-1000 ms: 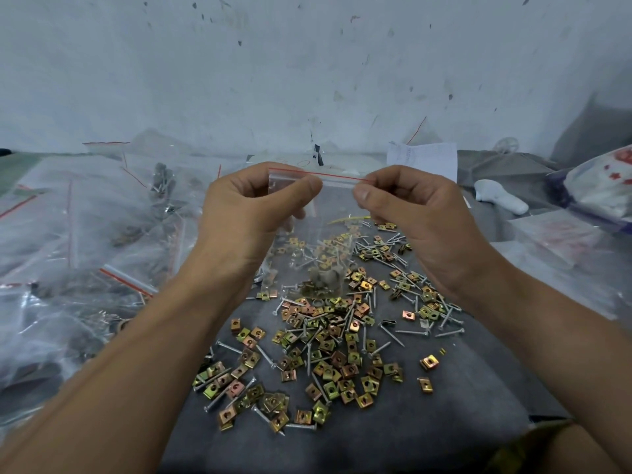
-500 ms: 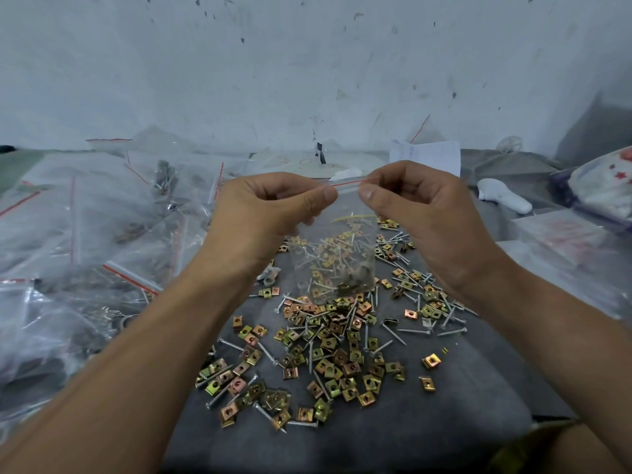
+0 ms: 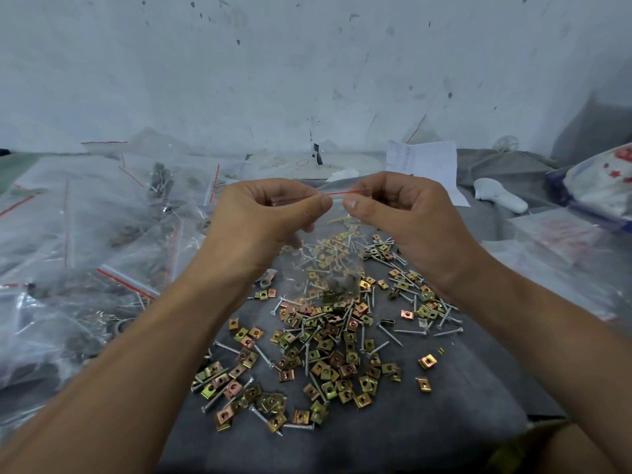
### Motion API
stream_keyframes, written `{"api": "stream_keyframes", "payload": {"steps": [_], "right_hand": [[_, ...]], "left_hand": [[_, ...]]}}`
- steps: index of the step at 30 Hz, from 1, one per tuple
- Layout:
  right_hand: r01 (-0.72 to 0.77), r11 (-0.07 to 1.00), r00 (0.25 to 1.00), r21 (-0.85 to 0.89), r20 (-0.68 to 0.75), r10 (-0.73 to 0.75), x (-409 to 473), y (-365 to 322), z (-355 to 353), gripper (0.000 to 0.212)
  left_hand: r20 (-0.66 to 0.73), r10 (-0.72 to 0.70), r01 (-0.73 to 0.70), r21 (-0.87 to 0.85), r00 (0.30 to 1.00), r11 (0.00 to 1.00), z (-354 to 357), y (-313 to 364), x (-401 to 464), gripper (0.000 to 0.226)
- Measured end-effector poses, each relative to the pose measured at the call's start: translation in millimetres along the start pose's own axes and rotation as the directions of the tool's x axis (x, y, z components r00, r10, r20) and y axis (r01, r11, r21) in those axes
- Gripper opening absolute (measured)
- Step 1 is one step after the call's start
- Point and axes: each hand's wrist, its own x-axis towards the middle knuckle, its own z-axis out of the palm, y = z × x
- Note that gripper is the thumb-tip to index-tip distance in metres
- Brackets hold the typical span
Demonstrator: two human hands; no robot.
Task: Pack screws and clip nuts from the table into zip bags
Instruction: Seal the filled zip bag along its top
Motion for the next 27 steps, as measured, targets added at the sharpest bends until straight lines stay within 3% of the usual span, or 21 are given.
{"api": "stream_keyframes", "payload": {"steps": [17,27], "right_hand": [[0.05,0.997,0.998,-0.064,0.033,-0.048,0.5,4.3,2.8,0.008],[0.119,0.984,0.993,-0.135,0.036,-0.115,-0.2,5.7,2.1,0.008]], "left_hand": [[0.022,0.053,-0.055,0.077,0.998,0.996,-0.7,3.4,-3.2,0.02],[-0.002,0.071,-0.07,0.11,0.997,0.991,0.1,3.8,-4.2,0.009]]}}
